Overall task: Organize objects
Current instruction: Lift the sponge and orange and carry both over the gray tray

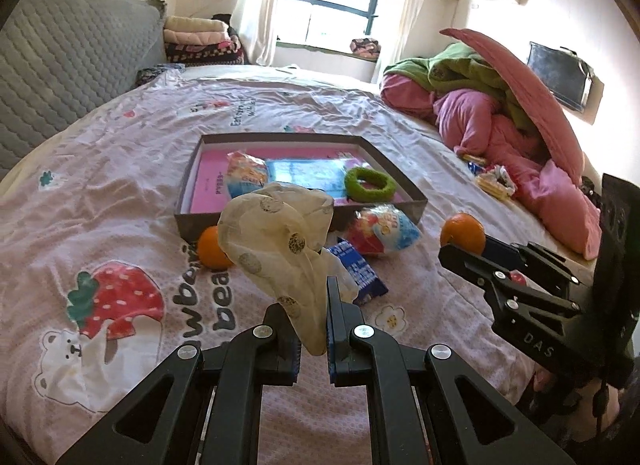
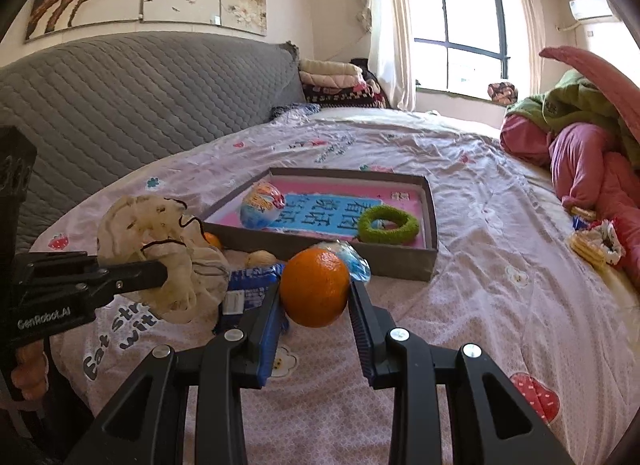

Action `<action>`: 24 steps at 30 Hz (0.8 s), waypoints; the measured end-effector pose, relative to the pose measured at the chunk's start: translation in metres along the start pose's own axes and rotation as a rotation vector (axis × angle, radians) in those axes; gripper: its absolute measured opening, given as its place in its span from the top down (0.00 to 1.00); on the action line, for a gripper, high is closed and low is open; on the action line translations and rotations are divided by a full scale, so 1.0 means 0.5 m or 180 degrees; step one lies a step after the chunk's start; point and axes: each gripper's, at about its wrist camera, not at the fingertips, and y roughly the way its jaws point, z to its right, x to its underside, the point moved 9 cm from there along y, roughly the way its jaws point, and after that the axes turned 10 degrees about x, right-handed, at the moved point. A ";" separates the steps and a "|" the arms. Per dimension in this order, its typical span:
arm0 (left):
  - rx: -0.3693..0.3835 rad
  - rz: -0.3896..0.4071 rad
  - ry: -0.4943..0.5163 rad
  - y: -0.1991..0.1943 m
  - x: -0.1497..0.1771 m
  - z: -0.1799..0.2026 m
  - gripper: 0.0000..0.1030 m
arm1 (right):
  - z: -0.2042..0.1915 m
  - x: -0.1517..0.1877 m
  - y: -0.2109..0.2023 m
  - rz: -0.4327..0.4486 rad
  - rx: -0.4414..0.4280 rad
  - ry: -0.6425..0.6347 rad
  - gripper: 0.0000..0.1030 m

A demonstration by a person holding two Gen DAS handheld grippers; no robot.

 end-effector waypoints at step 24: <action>-0.0026 0.0102 0.0044 -0.022 -0.023 -0.011 0.91 | -0.010 -0.015 -0.013 0.0135 0.0001 -0.0026 0.67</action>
